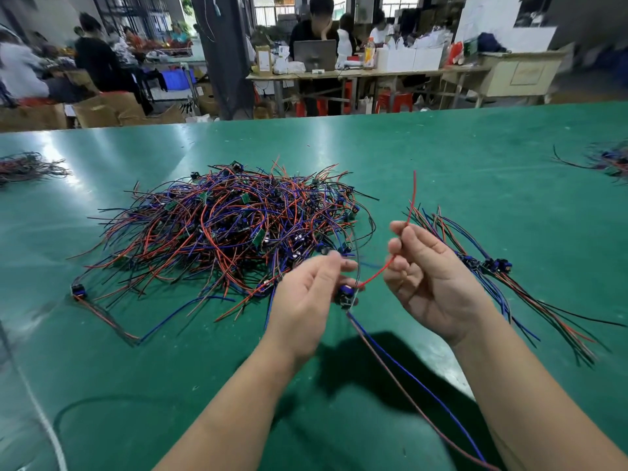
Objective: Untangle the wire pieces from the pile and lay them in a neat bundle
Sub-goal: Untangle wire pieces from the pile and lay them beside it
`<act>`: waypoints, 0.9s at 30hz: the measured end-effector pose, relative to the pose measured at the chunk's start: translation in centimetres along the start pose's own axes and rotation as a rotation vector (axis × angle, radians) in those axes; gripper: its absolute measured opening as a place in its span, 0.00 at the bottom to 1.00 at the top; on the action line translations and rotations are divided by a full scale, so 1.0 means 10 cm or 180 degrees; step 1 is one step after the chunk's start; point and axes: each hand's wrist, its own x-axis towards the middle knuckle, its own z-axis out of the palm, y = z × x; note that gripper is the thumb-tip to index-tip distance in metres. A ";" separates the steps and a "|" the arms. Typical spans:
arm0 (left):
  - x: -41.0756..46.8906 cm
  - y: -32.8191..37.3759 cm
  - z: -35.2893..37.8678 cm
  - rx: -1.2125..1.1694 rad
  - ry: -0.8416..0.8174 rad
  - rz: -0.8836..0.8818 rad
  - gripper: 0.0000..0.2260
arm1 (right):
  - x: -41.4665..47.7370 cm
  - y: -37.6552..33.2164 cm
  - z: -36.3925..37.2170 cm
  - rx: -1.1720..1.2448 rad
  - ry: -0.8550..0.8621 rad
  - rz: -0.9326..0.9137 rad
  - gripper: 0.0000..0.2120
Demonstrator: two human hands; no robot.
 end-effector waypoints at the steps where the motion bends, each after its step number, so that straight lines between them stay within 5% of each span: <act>1: -0.01 0.01 0.03 -0.0071 -0.0207 -0.0129 0.13 | 0.01 0.00 0.00 0.0081 0.0048 -0.0011 0.09; 7: -0.02 0.10 0.03 -0.1003 -0.0769 -0.1262 0.19 | 0.05 0.02 0.00 0.0077 0.0251 -0.0166 0.09; 12: -0.01 0.10 -0.01 -0.1620 -0.0736 -0.1416 0.16 | 0.08 0.04 -0.06 -0.0062 0.0409 -0.0279 0.08; 16: -0.01 0.09 0.00 -0.1559 -0.0584 -0.1245 0.13 | 0.10 0.15 -0.13 -0.1837 0.0958 0.0183 0.06; 21: -0.01 0.05 -0.01 -0.1688 -0.0518 -0.1181 0.14 | -0.01 0.29 -0.04 -0.1661 -0.0374 0.1326 0.10; 27: 0.00 0.03 -0.02 -0.1435 -0.0564 -0.1271 0.14 | 0.06 0.18 -0.06 -0.1497 -0.0254 0.0445 0.21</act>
